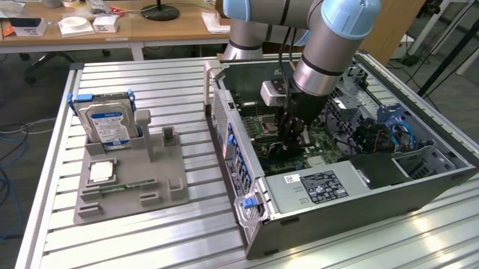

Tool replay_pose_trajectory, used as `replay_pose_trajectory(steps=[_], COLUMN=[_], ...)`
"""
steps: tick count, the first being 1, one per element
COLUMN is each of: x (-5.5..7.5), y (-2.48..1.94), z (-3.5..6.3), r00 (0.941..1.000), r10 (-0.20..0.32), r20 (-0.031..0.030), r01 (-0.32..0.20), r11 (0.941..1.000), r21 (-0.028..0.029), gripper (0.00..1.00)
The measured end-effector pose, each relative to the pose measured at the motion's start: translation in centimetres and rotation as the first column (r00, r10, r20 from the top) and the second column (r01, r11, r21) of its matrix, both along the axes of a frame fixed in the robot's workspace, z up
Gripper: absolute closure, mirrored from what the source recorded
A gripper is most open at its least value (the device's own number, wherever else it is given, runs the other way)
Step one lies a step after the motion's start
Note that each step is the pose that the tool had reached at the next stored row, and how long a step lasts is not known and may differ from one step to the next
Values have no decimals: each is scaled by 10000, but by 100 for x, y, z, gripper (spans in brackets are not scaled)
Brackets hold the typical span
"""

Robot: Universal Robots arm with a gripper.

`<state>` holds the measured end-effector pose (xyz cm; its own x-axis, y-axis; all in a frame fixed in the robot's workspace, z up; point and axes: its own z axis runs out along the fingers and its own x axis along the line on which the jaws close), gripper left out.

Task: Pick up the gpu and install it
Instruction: 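Insert the gpu into the slot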

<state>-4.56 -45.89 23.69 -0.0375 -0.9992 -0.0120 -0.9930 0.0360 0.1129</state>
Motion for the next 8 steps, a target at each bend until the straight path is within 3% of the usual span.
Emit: replay_pose_trajectory(steps=[3, 5, 8], x=[-4, 0, 0], y=[3, 0, 0], z=[-8, -1, 24], r00=[10000, 10000, 10000], r10=[-11, -1, 0], r20=[4, 0, -1], r01=[11, 1, 0], r11=[10000, 10000, 10000], r21=[20, 2, -2], gripper=[73, 61, 55])
